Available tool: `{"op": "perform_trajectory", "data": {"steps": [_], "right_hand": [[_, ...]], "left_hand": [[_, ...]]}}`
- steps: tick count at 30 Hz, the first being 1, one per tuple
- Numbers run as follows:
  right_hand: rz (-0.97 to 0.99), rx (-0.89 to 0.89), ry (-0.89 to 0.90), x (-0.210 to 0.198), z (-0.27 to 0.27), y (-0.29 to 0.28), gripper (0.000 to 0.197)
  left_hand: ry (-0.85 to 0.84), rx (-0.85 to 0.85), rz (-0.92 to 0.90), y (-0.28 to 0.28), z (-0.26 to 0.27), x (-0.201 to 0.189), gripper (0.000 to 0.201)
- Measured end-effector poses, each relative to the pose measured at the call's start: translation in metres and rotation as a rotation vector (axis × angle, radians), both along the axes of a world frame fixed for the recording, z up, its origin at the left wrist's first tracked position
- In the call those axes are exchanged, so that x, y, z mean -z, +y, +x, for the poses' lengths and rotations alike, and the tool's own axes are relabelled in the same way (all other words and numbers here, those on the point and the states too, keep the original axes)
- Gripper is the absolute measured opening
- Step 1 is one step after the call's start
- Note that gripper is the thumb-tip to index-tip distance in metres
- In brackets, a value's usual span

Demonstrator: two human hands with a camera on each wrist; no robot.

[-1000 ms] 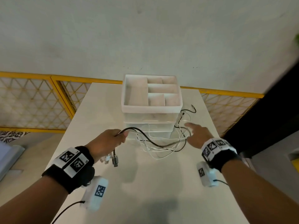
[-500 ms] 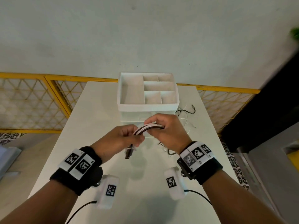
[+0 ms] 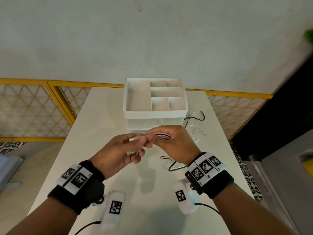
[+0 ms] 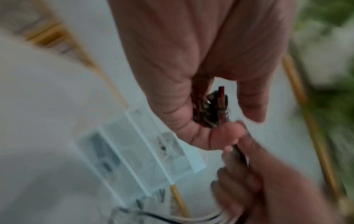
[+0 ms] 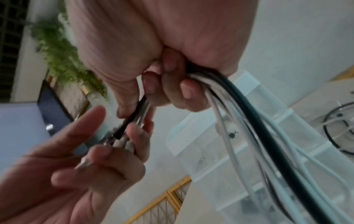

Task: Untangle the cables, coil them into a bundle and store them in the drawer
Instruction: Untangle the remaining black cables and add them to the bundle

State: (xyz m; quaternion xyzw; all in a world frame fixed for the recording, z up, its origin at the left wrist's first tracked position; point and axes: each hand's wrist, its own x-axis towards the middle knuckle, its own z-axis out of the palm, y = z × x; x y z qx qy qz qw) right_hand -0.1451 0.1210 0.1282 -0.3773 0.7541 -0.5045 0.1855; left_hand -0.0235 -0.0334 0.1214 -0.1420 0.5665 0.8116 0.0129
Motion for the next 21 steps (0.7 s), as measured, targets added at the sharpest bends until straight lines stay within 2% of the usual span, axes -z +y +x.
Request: {"op": "perform_trajectory", "data": {"steps": [1,2,3,4,6,9,14,16,19,21], "right_hand": [[-0.042,0.012,-0.027,0.001,0.0,0.001,0.017],[-0.075,-0.002,-0.039,0.001,0.001,0.001,0.017],[-0.105,-0.033,-0.037,0.001,0.005,0.001,0.018],[-0.127,-0.065,-0.02,0.003,0.008,0.0,0.02],[-0.143,-0.095,0.029,0.008,0.012,-0.002,0.024],[-0.108,-0.054,0.121,0.016,0.01,-0.003,0.025],[-0.118,0.002,0.315,0.01,0.009,0.001,0.021],[-0.126,-0.003,0.313,0.01,0.01,0.0,0.02],[-0.084,0.05,0.303,0.01,0.007,-0.001,0.02],[-0.078,0.068,0.301,0.009,0.01,-0.002,0.022]], "left_hand": [[-0.024,-0.07,0.188,-0.001,-0.002,-0.002,0.059],[-0.061,-0.131,0.301,-0.001,-0.004,-0.004,0.066],[-0.105,-0.181,0.34,0.0,-0.008,-0.005,0.068],[-0.145,-0.217,0.317,0.002,-0.011,-0.007,0.065],[-0.198,-0.25,0.16,0.008,-0.016,-0.011,0.05],[-0.233,-0.25,-0.04,0.011,-0.019,-0.015,0.04],[-0.239,-0.333,0.081,0.011,-0.026,-0.023,0.029],[-0.221,-0.333,0.062,0.014,-0.027,-0.023,0.032],[-0.165,-0.197,-0.036,0.017,-0.026,-0.028,0.054],[-0.148,-0.176,-0.156,0.017,-0.025,-0.028,0.065]]}}
